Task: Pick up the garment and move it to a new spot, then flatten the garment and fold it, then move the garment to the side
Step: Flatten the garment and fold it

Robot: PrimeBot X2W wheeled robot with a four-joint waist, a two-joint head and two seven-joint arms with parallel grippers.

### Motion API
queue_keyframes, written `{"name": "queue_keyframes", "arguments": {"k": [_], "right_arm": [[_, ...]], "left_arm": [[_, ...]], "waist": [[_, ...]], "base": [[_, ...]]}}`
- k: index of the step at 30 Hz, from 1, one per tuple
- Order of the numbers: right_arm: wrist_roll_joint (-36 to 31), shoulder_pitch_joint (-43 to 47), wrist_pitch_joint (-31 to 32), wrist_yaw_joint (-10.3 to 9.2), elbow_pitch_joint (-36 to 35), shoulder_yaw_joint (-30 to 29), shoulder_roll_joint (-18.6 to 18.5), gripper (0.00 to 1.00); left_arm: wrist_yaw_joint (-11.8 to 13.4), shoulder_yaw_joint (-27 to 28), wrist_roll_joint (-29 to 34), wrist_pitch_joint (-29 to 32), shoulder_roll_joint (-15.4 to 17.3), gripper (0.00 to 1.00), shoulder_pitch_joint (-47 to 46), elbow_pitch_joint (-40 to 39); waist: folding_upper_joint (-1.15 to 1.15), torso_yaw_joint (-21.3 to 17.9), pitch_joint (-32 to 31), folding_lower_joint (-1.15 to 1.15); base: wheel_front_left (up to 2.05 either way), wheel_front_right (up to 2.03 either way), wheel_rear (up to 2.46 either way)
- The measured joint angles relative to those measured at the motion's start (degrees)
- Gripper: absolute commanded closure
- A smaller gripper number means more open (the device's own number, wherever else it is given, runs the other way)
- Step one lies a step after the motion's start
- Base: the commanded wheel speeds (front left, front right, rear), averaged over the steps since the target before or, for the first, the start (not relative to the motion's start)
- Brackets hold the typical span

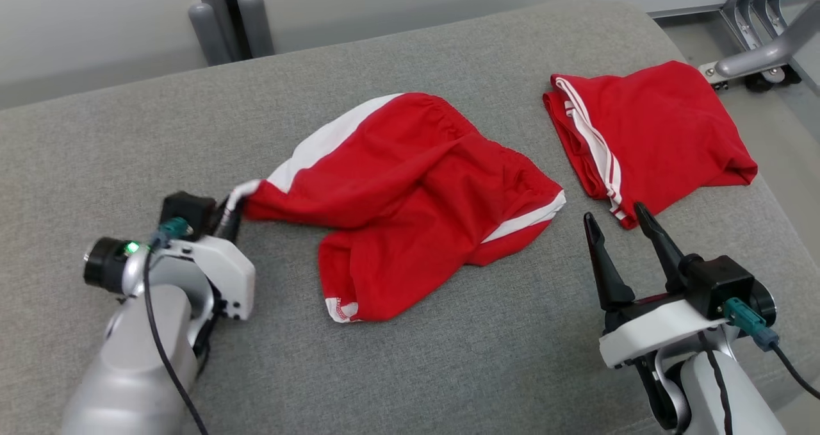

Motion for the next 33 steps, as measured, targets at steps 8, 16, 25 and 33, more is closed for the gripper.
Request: {"name": "queue_keyframes", "arguments": {"k": [8, 16, 25, 33], "right_arm": [[2.15, -1.71, 0.00, 0.00, -0.49, 0.59, 0.01, 0.00], [3.59, -3.18, 0.00, 0.00, -0.96, 2.02, 0.02, 0.00], [3.78, -3.77, 0.00, 0.00, -0.56, 2.41, 0.00, 0.00], [2.57, -3.81, -0.01, 0.00, -0.14, 1.36, 0.04, 0.00]], "left_arm": [[1.98, 2.53, -0.87, 0.94, 6.50, 1.00, -11.17, 2.99], [7.67, 4.12, -1.04, 1.81, 11.92, 1.00, -20.17, 7.06], [13.57, 4.27, -0.89, -3.03, 11.09, 0.00, -22.48, 8.77], [17.41, 5.42, -0.99, -3.99, 9.88, 0.00, -17.97, -1.56]], "waist": [[0.00, -2.46, 2.80, 0.00], [0.00, -4.63, 5.38, 0.00], [0.00, -4.64, 6.51, 0.00], [0.00, -0.90, 4.88, 0.00]], "base": [[0.00, 0.00, 0.00], [0.00, 0.00, 0.00], [0.00, 0.00, 0.00], [0.00, 0.00, 0.00]]}}
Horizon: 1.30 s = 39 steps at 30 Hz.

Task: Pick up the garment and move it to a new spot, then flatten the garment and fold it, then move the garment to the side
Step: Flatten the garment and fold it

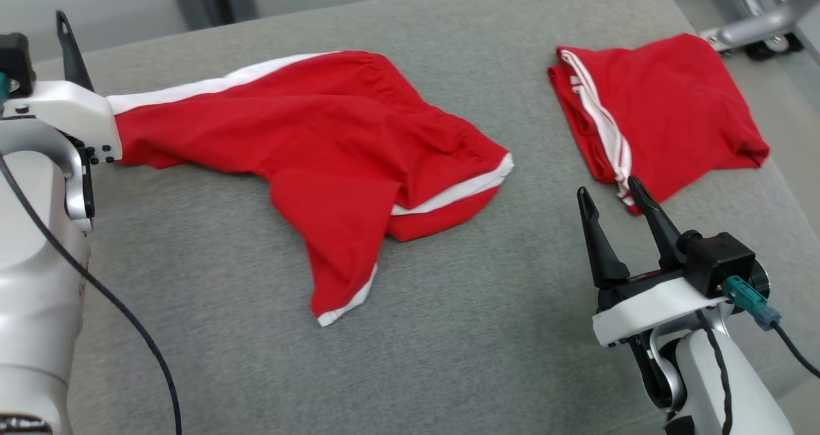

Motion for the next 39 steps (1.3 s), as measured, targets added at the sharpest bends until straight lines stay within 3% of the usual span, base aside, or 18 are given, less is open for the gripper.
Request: {"name": "queue_keyframes", "arguments": {"k": [9, 19, 28, 39], "right_arm": [[-2.07, 0.83, 0.01, 0.01, 0.22, -2.44, 0.08, 0.00], [-3.42, 3.66, 0.00, 0.00, -0.54, -5.81, 0.03, 0.00], [-3.59, 7.40, 0.00, 0.00, -0.07, -4.82, -1.27, 0.00], [-3.24, 7.96, 0.01, 0.00, 1.15, -4.16, -2.50, 0.00]], "left_arm": [[-1.83, 2.94, -1.44, -0.07, -2.96, 0.00, 13.60, -17.25], [-4.92, 4.72, -0.63, -0.07, -10.46, 0.00, 31.52, -34.70], [-5.87, 5.81, -0.41, -0.07, -13.90, 0.00, 42.19, -41.38], [-6.70, -0.23, -2.46, -0.07, -14.15, 0.00, 46.74, -40.50]], "waist": [[0.00, 5.91, -4.24, 0.00], [0.00, 11.85, -10.15, 0.00], [0.00, 15.05, -14.33, 0.00], [0.00, 16.74, -15.82, 0.00]], "base": [[0.00, 0.00, 0.00], [0.00, 0.00, 0.00], [0.00, 0.00, 0.00], [0.00, 0.00, 0.00]]}}
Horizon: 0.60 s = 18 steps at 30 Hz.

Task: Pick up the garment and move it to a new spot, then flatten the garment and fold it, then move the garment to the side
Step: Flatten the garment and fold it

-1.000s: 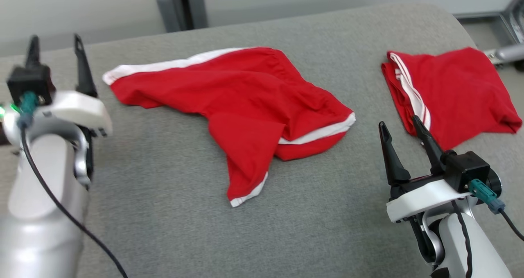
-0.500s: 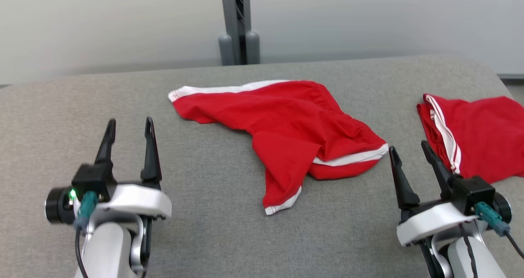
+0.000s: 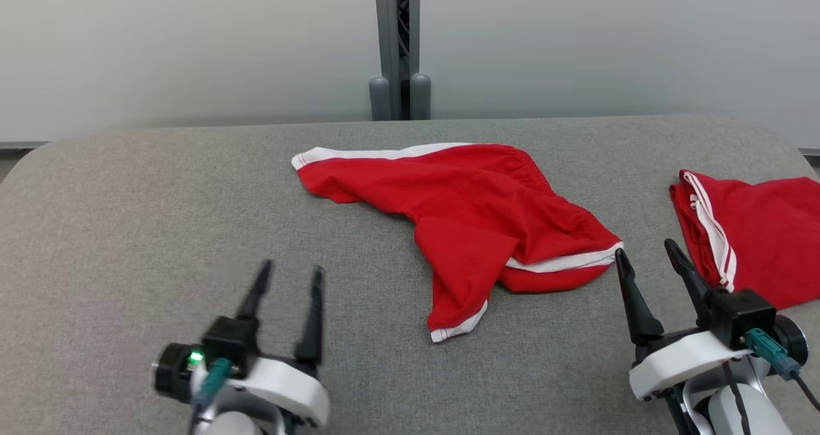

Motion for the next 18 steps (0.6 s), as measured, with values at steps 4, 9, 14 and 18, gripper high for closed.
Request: {"name": "queue_keyframes", "arguments": {"k": [4, 9, 14, 18], "right_arm": [[0.00, -0.03, -0.01, 0.01, 0.26, 0.19, -0.01, 0.00], [0.00, -0.43, 0.00, 0.00, 0.40, 0.52, 0.23, 0.00], [-0.03, -1.25, -0.01, 0.01, 0.74, 0.96, 0.57, 0.00], [0.02, -1.81, 0.00, 0.01, 0.91, 1.03, 0.65, 0.00]], "left_arm": [[-7.26, -9.26, 0.63, 0.01, -0.35, 0.00, -0.82, 6.88], [-10.85, -16.07, -2.83, 0.00, -0.04, 0.00, -4.21, 13.79], [-11.85, -22.19, -4.70, 0.00, -0.13, 0.00, -8.05, 21.01], [-12.03, -26.03, -8.11, 0.01, 0.01, 0.00, -10.52, 25.31]], "waist": [[0.00, -0.12, 0.89, 0.00], [0.00, -1.17, 2.30, 0.00], [0.00, -2.76, 3.60, 0.00], [0.00, -4.38, 4.59, 0.00]], "base": [[0.00, 0.00, 0.00], [0.00, 0.00, 0.00], [0.00, 0.00, 0.00], [0.00, 0.00, 0.00]]}}
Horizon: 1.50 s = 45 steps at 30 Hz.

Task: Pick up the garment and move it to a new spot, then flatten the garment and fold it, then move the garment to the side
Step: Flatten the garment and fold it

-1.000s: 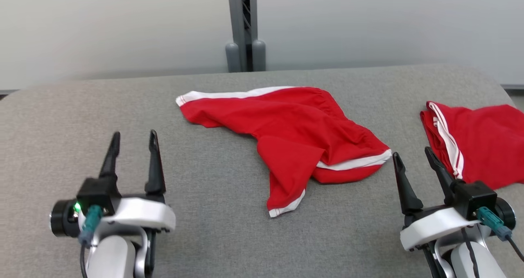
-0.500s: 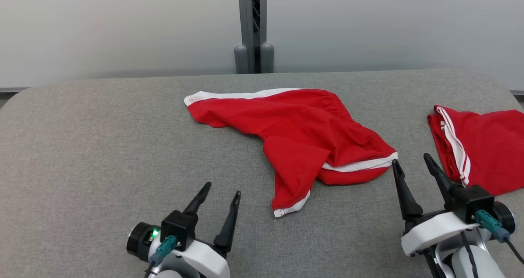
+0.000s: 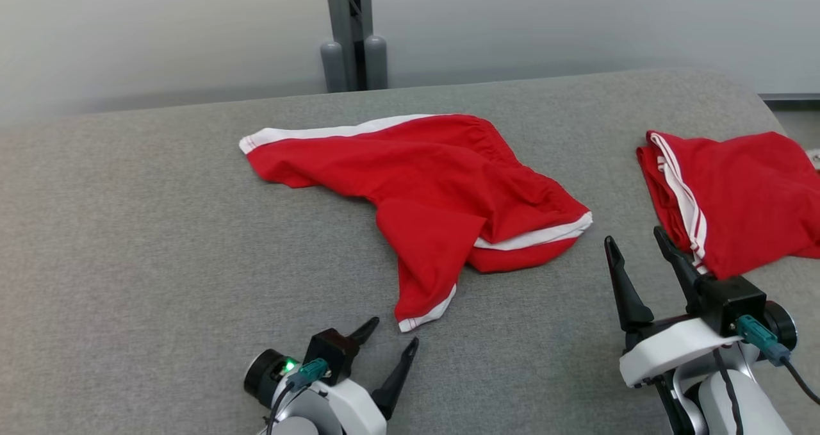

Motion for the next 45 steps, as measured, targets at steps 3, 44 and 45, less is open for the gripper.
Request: {"name": "queue_keyframes", "arguments": {"k": [3, 44, 45], "right_arm": [[0.00, -0.63, 0.00, -0.01, -0.05, -0.04, 0.01, 0.00], [7.57, -7.40, -0.01, 0.00, 18.48, -7.26, -0.46, 0.00], [8.87, -7.93, 0.00, -0.01, 19.89, -7.38, -0.35, 0.00]], "left_arm": [[-0.04, -3.38, -2.99, 0.00, -0.13, 0.00, -1.77, 2.04], [1.96, 6.93, -1.24, -0.01, 1.19, 1.00, -1.76, -5.76], [1.92, 7.22, -0.88, 0.00, 1.20, 1.00, -1.38, -5.82]], "waist": [[0.00, -1.09, 0.77, 0.00], [0.00, 7.95, 1.56, 0.00], [0.00, 8.40, 1.57, 0.00]], "base": [[0.00, 0.00, 0.00], [0.00, 0.00, 0.00], [0.00, 0.00, 0.00]]}}
